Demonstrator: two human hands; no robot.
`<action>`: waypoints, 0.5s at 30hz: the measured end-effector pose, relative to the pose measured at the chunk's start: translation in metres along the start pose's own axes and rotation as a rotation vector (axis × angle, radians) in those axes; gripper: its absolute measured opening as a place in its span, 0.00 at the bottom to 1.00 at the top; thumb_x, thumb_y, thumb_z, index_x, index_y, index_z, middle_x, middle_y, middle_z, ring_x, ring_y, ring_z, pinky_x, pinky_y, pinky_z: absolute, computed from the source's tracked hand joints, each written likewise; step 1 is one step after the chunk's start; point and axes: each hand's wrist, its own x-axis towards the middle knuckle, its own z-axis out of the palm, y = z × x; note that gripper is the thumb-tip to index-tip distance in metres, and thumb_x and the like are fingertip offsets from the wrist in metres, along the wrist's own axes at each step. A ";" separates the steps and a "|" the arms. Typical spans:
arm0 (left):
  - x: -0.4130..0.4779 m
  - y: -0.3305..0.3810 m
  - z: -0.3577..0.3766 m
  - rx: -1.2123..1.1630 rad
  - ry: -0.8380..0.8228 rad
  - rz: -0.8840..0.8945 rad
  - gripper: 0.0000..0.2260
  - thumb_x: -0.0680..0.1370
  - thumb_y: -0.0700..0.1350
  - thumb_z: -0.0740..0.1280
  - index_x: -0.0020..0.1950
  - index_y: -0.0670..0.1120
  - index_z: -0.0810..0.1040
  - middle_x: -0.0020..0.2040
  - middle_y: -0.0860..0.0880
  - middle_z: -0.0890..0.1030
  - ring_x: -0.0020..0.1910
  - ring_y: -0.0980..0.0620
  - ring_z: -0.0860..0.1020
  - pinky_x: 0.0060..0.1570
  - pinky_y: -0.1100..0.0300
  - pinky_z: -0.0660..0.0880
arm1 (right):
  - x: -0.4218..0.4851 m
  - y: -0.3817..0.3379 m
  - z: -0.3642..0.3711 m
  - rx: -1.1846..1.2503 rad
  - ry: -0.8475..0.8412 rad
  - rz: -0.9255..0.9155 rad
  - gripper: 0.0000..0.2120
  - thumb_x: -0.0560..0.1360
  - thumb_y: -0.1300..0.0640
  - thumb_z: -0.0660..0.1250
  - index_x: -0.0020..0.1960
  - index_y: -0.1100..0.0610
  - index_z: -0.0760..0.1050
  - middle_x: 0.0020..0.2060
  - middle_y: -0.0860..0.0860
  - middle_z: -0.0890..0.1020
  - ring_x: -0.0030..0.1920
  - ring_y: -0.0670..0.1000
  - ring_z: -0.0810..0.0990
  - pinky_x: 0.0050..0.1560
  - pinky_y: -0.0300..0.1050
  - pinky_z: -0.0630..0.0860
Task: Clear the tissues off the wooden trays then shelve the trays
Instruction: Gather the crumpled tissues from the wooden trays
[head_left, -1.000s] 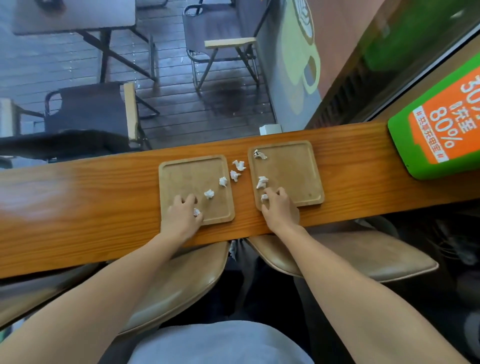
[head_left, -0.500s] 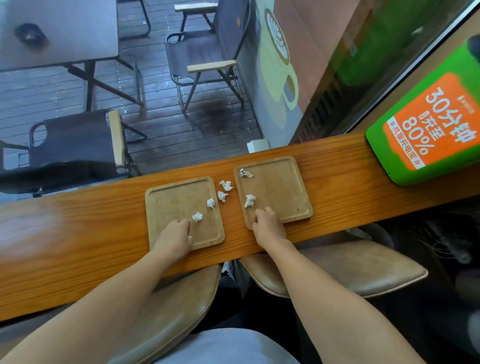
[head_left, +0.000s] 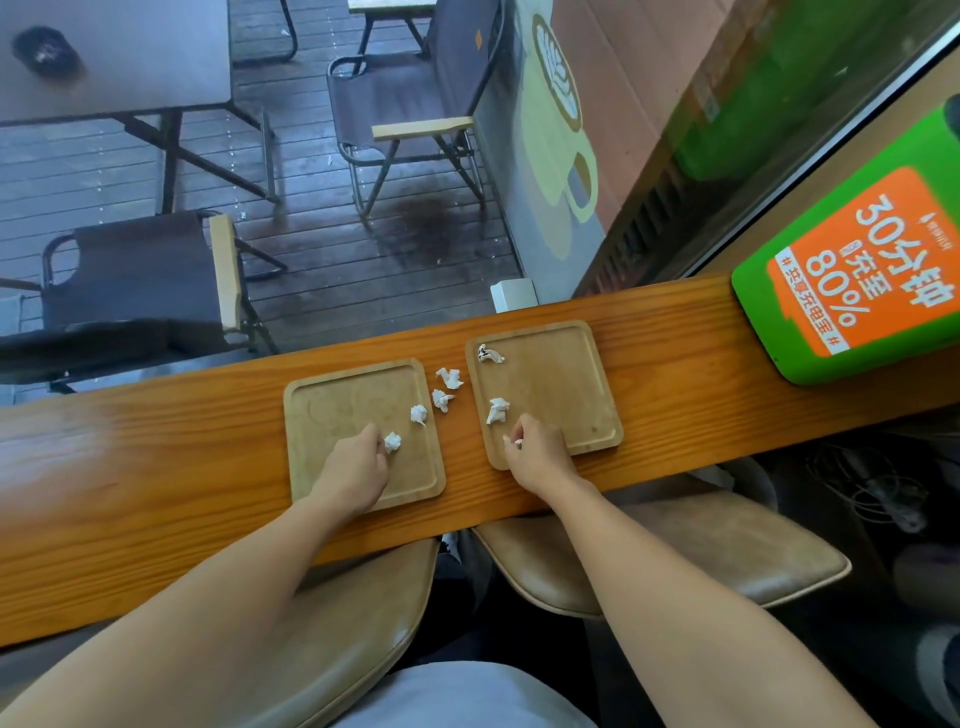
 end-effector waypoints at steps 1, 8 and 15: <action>0.001 0.000 -0.001 -0.012 0.006 0.003 0.07 0.80 0.40 0.58 0.45 0.45 0.73 0.41 0.47 0.77 0.40 0.48 0.75 0.39 0.55 0.72 | 0.001 0.000 -0.001 0.006 -0.023 0.001 0.08 0.79 0.59 0.62 0.41 0.53 0.71 0.43 0.52 0.76 0.37 0.48 0.74 0.32 0.39 0.68; 0.007 0.002 -0.006 -0.176 0.094 0.033 0.13 0.77 0.36 0.57 0.34 0.45 0.73 0.34 0.47 0.76 0.35 0.49 0.73 0.33 0.56 0.68 | 0.014 -0.009 -0.007 0.001 -0.079 -0.029 0.17 0.79 0.61 0.51 0.32 0.56 0.66 0.34 0.53 0.73 0.33 0.51 0.70 0.30 0.43 0.65; 0.012 0.011 -0.008 0.133 0.175 0.146 0.07 0.75 0.50 0.62 0.40 0.48 0.70 0.37 0.52 0.75 0.35 0.51 0.73 0.30 0.59 0.66 | 0.021 -0.017 -0.014 -0.011 0.010 -0.067 0.08 0.80 0.54 0.57 0.42 0.52 0.67 0.37 0.51 0.75 0.34 0.49 0.72 0.31 0.44 0.68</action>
